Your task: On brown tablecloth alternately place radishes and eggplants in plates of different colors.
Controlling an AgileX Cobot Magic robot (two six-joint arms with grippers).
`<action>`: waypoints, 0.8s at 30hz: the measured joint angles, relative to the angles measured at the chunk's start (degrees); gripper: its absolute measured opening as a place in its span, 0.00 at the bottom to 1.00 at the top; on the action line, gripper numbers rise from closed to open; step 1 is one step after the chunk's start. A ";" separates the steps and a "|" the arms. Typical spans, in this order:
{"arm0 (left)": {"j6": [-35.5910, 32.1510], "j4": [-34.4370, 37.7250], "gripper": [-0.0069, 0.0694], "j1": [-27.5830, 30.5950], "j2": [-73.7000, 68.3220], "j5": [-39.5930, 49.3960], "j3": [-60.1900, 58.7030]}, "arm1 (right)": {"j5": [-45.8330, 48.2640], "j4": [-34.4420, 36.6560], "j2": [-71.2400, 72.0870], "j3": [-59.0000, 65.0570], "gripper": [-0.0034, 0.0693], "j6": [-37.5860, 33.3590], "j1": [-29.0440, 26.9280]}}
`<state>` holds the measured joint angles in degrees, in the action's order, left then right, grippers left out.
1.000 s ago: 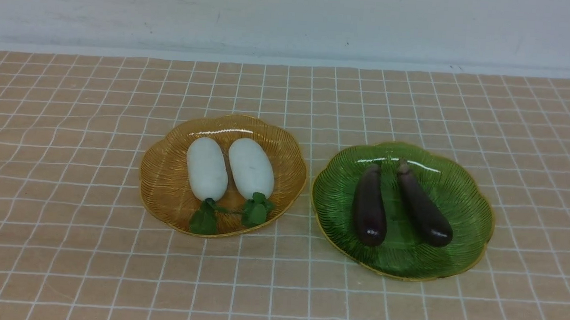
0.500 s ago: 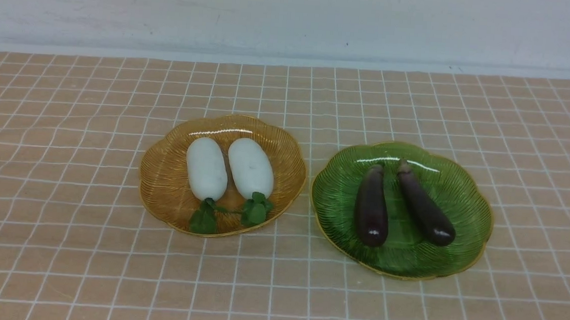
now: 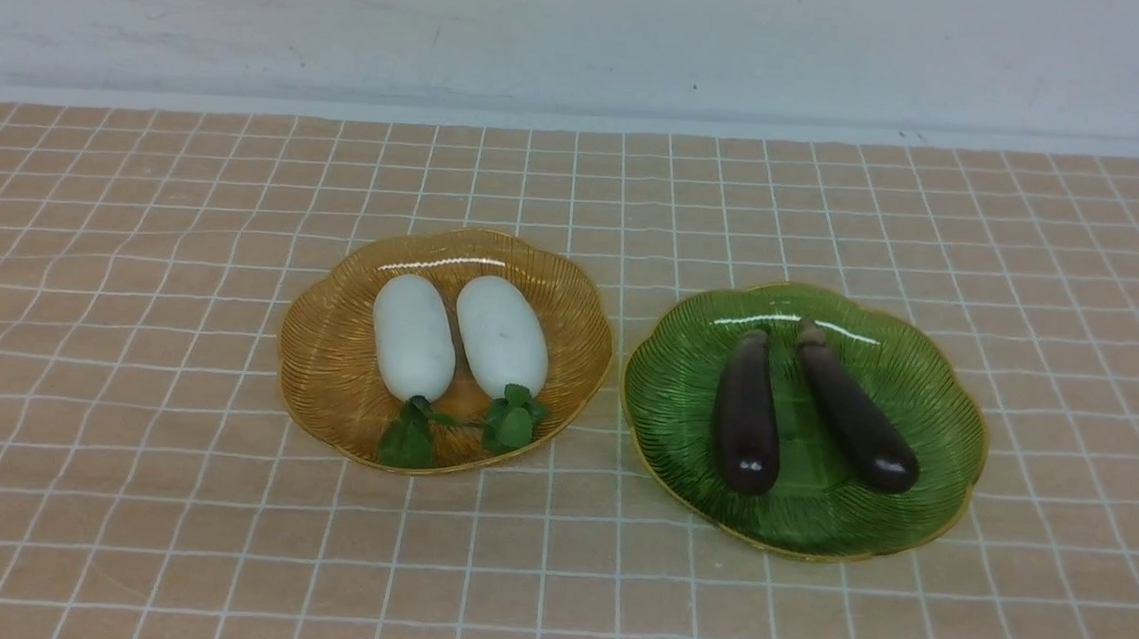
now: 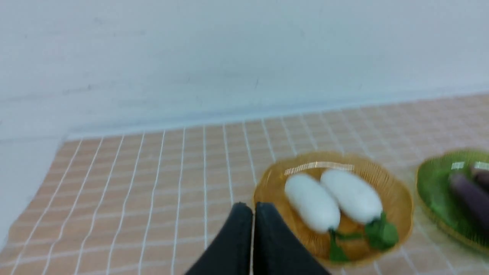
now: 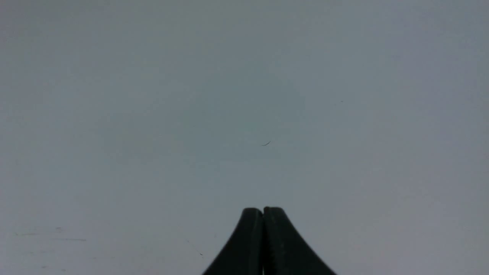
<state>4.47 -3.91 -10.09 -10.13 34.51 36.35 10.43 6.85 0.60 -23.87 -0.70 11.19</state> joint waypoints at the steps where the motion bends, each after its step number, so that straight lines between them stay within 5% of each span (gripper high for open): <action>1: 0.26 0.43 0.09 0.00 0.41 -1.64 -0.96 | 0.00 0.00 0.00 0.00 0.03 0.00 0.00; 5: 1.00 4.33 0.09 0.00 0.85 -9.71 -3.84 | 0.05 0.00 0.00 0.00 0.03 0.00 0.00; 17: 1.00 4.72 0.09 0.00 0.85 -11.29 -5.54 | 0.10 0.00 0.00 0.00 0.03 0.00 0.00; 24: -2.61 4.55 0.09 0.84 7.61 -15.66 -19.95 | 0.10 0.00 0.00 0.00 0.03 0.00 0.00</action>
<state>1.86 0.64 -9.25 -2.52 18.85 16.40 10.53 6.85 0.60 -23.87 -0.70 11.19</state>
